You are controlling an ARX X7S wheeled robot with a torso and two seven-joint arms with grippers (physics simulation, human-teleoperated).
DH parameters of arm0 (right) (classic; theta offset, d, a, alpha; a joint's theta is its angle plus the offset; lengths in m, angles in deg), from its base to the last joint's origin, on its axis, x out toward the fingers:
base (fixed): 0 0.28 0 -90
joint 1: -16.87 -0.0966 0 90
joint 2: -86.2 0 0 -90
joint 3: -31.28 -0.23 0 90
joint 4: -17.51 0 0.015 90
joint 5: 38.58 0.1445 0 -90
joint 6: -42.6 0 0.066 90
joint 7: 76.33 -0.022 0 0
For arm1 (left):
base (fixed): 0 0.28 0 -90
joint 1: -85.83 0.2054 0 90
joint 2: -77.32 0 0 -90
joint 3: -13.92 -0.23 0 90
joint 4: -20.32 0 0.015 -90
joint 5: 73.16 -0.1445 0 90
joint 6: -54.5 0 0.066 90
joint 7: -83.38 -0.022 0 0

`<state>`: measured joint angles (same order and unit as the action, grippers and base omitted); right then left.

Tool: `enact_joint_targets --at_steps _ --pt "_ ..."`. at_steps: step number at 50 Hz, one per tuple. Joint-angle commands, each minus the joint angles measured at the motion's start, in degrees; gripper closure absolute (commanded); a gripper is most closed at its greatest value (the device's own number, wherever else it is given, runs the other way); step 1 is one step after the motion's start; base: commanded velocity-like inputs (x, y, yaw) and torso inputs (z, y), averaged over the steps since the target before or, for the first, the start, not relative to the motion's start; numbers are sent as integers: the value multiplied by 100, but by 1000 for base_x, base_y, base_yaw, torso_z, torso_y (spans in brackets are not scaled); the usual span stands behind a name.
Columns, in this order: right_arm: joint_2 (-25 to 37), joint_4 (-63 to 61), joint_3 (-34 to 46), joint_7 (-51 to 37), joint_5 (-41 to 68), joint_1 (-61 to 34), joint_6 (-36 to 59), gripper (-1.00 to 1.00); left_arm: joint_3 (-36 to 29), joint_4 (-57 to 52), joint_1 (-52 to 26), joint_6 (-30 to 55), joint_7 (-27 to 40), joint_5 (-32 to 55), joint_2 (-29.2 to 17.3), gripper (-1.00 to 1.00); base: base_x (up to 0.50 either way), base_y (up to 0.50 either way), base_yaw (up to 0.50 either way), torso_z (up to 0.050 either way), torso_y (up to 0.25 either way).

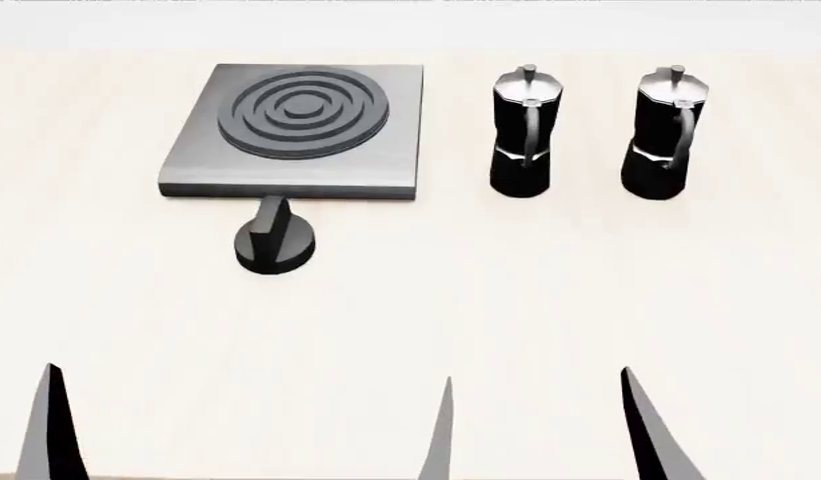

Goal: Put both moka pots on the stove.

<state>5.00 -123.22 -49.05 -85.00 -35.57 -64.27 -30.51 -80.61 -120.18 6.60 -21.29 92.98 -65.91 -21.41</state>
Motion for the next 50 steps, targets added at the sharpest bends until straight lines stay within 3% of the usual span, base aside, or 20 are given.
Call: enact_joint_targets --at_steps 1,50 --pt "66 -21 20 -63 73 -14 7 -100 -66 -19 4 -31 65 34 -67 -100 312 0 0 0 0" --pt "265 201 252 -274 166 -71 -125 -100 -225 184 -65 -132 296 112 -278 -100 319 0 0 0 0"
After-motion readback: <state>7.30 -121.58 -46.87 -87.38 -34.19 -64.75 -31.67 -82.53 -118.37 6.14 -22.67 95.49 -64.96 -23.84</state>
